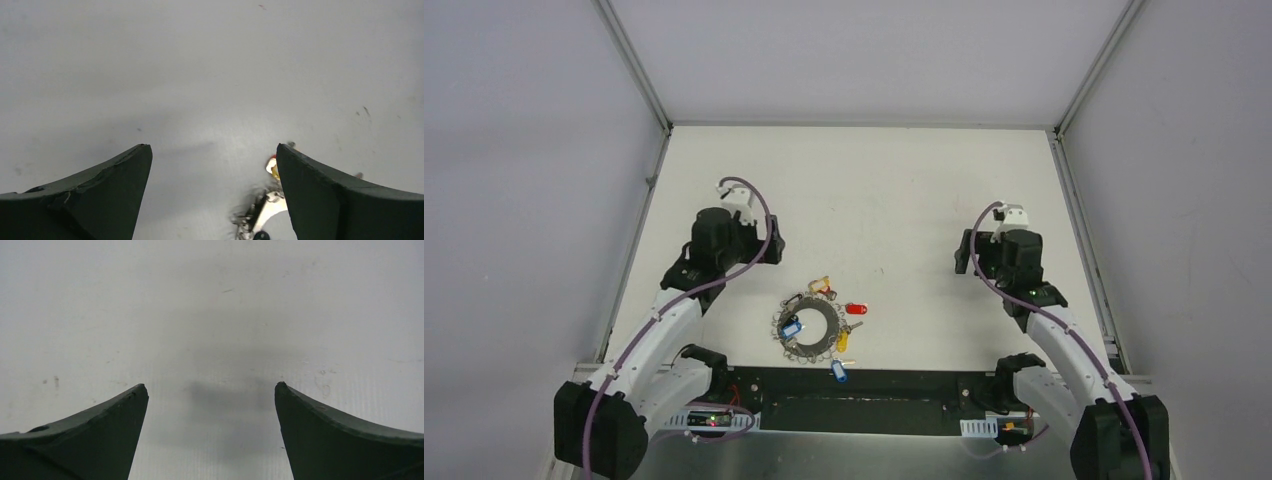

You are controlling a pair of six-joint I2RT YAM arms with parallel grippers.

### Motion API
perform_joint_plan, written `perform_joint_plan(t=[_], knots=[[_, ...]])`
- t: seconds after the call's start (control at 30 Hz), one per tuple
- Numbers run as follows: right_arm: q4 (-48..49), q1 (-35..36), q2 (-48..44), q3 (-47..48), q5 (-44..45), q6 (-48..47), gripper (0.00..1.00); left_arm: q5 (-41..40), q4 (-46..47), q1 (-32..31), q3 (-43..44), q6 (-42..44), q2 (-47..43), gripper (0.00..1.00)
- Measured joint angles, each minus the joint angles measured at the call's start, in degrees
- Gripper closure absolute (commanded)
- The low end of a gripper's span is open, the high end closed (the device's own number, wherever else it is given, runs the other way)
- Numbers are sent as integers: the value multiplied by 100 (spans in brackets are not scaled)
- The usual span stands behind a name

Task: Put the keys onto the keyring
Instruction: Reset both arms

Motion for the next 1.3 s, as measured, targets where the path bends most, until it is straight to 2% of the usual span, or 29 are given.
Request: perform_joint_plan(t=[0.1, 0.2, 0.43, 0.57, 0.7, 0.83, 0.93, 1.3], knots=[[625, -9, 221, -413, 564, -94, 1, -39, 120, 737, -107, 96, 37, 1], [1410, -15, 494, -883, 1023, -173, 1, -293, 461, 1102, -334, 264, 216, 1], [2909, -28, 1392, -1158, 1515, -485, 1, -605, 2057, 1250, -874, 691, 1587, 1], [3928, -103, 1937, -1158, 1613, -614, 1, -420, 3053, 1425, -949, 955, 2485, 1], [4889, -260, 2568, -1158, 1589, -723, 1, -195, 3869, 1556, -949, 1309, 2951, 1], [5954, -391, 3609, -1139, 1585, -758, 0, -55, 5014, 1646, -1233, 1429, 3377, 1], [5862, -472, 3921, -1051, 1488, -750, 0, 39, 5268, 1676, -1416, 1510, 3427, 2], [5956, -623, 3921, -807, 1338, -748, 0, -7, 5565, 1670, -1412, 1504, 3445, 1]])
